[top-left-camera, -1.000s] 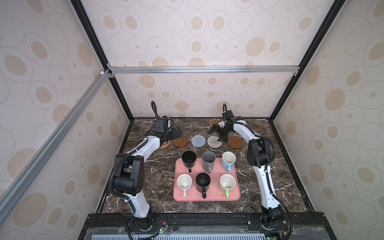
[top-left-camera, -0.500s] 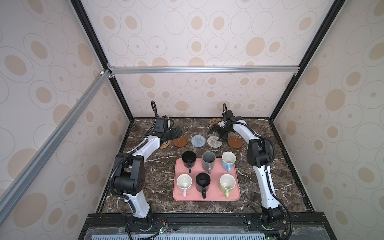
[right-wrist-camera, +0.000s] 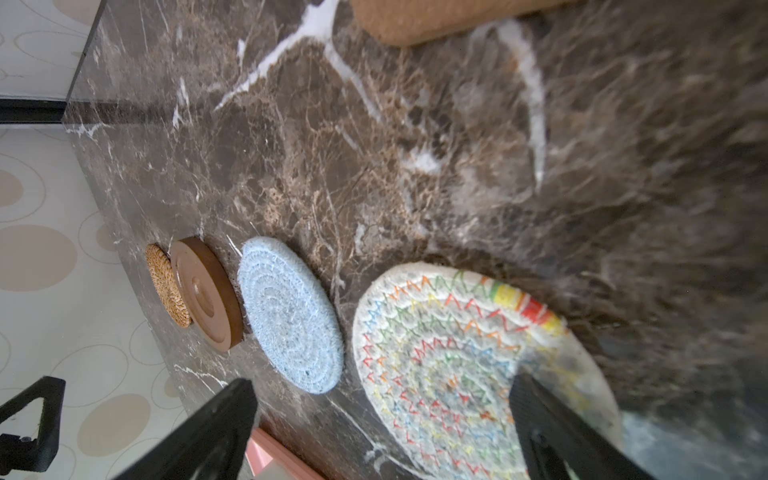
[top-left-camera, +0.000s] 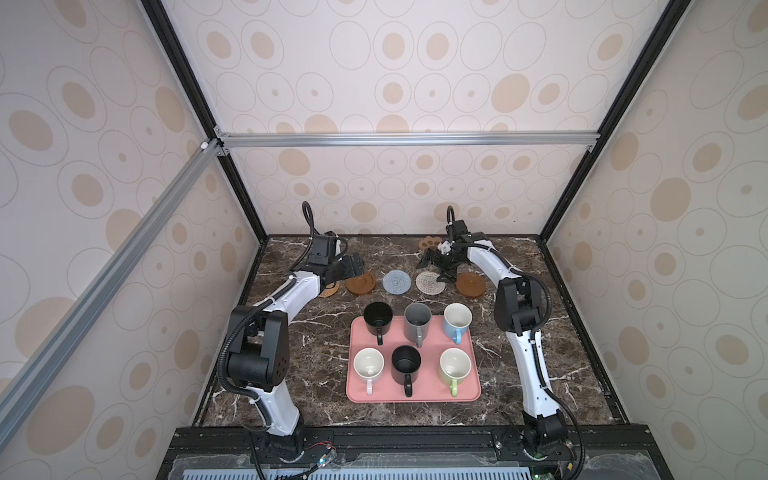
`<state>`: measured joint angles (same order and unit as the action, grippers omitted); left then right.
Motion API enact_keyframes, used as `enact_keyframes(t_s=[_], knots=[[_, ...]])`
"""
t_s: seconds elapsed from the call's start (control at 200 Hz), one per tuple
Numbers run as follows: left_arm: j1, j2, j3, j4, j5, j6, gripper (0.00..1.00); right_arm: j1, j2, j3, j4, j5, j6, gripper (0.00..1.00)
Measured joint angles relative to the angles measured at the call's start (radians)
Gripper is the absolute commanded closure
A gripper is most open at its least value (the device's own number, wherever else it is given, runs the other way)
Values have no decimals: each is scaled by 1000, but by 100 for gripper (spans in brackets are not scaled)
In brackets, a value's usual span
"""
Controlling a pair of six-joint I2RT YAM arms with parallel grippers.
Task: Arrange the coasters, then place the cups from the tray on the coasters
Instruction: 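Hold the right gripper over the colorful woven coaster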
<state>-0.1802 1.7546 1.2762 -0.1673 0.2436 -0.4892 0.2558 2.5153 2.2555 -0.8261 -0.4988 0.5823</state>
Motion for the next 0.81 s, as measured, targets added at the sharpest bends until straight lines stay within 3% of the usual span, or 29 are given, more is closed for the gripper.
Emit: enact_keyframes(t_s=[0.805], knots=[[0, 0, -1, 2, 1, 0, 0, -16, 0, 0, 6, -32, 10, 0]])
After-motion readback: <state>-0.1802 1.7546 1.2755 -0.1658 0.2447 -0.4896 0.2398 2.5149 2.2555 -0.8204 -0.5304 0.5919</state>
